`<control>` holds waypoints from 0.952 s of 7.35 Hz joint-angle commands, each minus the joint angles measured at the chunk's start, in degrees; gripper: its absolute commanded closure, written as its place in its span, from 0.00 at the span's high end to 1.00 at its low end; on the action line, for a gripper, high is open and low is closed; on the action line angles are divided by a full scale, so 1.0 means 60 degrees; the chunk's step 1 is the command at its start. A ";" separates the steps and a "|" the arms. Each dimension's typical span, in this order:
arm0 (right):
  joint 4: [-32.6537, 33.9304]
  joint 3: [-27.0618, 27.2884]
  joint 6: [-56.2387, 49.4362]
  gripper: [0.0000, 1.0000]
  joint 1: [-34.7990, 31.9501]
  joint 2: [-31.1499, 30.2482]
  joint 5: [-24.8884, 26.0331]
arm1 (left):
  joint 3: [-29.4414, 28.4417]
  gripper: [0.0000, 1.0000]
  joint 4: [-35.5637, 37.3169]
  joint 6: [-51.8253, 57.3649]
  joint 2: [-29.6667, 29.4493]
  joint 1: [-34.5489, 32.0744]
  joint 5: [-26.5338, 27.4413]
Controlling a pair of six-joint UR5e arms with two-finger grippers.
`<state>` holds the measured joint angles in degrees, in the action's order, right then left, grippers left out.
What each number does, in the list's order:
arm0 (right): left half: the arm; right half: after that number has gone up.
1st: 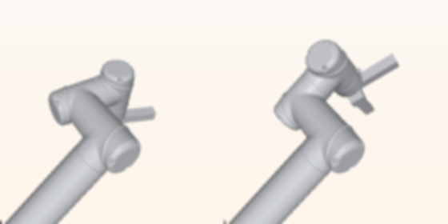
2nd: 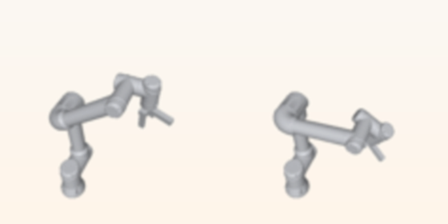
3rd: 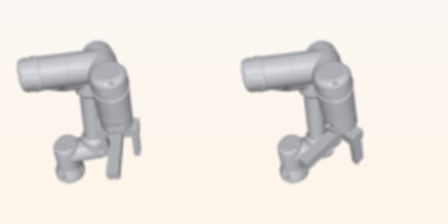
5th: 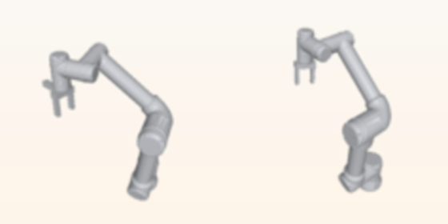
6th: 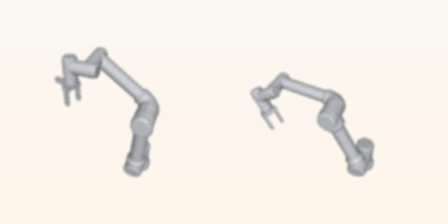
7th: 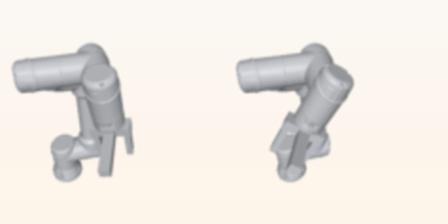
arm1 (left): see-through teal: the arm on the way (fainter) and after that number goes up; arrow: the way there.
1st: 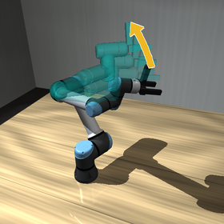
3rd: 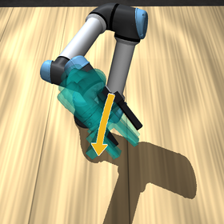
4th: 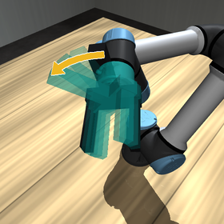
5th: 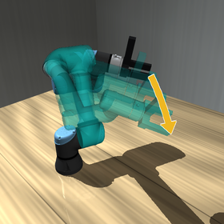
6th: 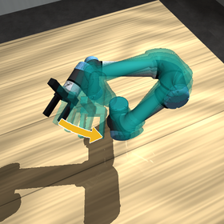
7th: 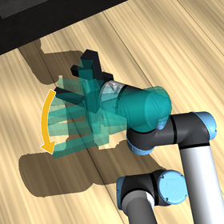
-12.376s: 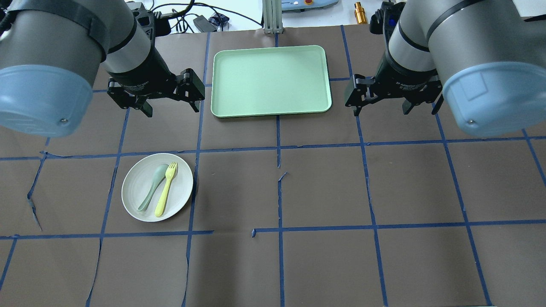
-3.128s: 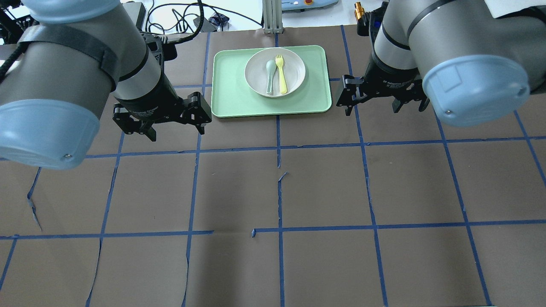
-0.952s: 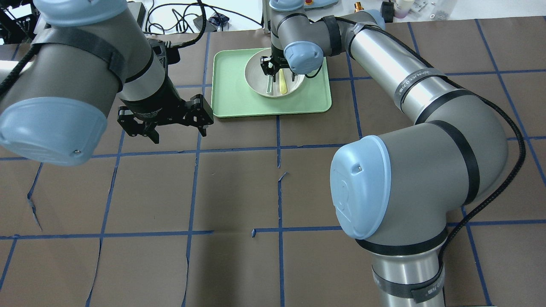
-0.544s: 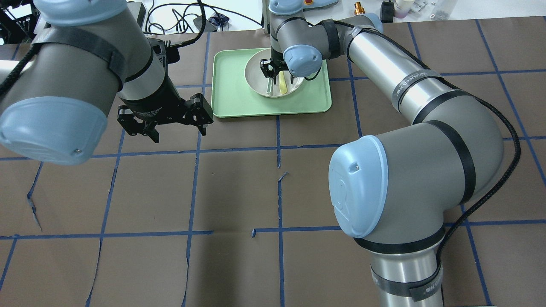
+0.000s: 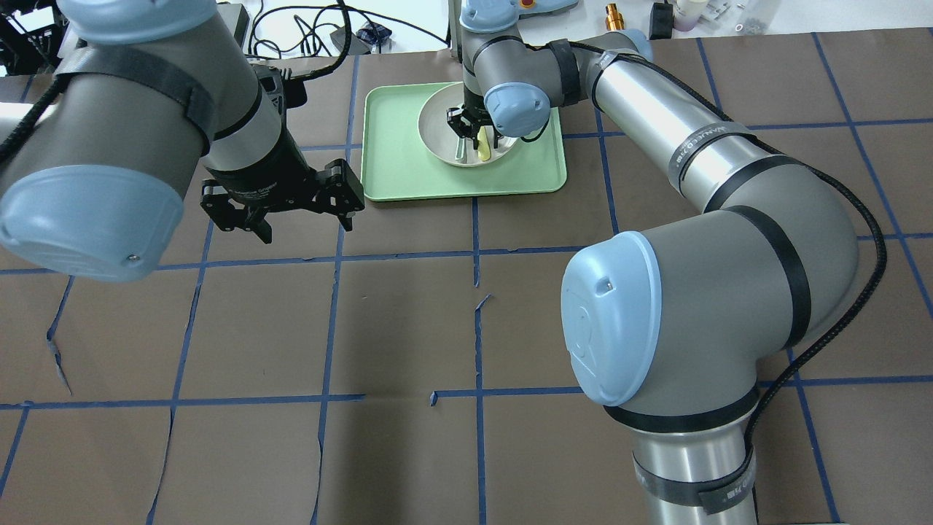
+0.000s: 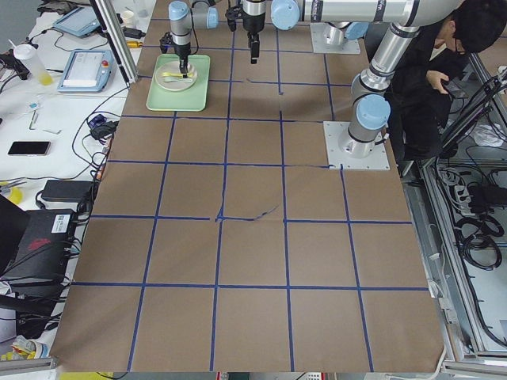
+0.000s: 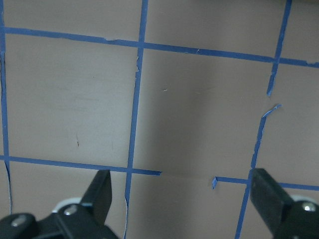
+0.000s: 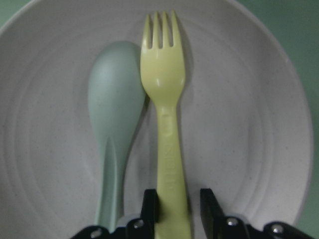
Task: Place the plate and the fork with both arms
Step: 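Lift the fork with the right gripper and set it on the tray beside the plate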
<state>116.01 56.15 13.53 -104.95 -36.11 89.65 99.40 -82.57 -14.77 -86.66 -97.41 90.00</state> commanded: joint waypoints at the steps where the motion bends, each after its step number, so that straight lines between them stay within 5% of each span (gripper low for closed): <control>1: 0.0001 0.0002 0.0000 0.18 0.0001 -0.0032 0.0000 | 0.0000 1.00 0.0007 0.0015 0.0000 0.0004 0.0000; 7: -0.0043 0.0512 0.0014 0.15 0.0613 -0.1113 0.0030 | -0.0015 1.00 0.0007 0.0015 0.0000 0.0004 0.0015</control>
<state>115.77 57.59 13.29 -103.26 -40.67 90.03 99.30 -82.50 -14.61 -86.66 -97.38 90.02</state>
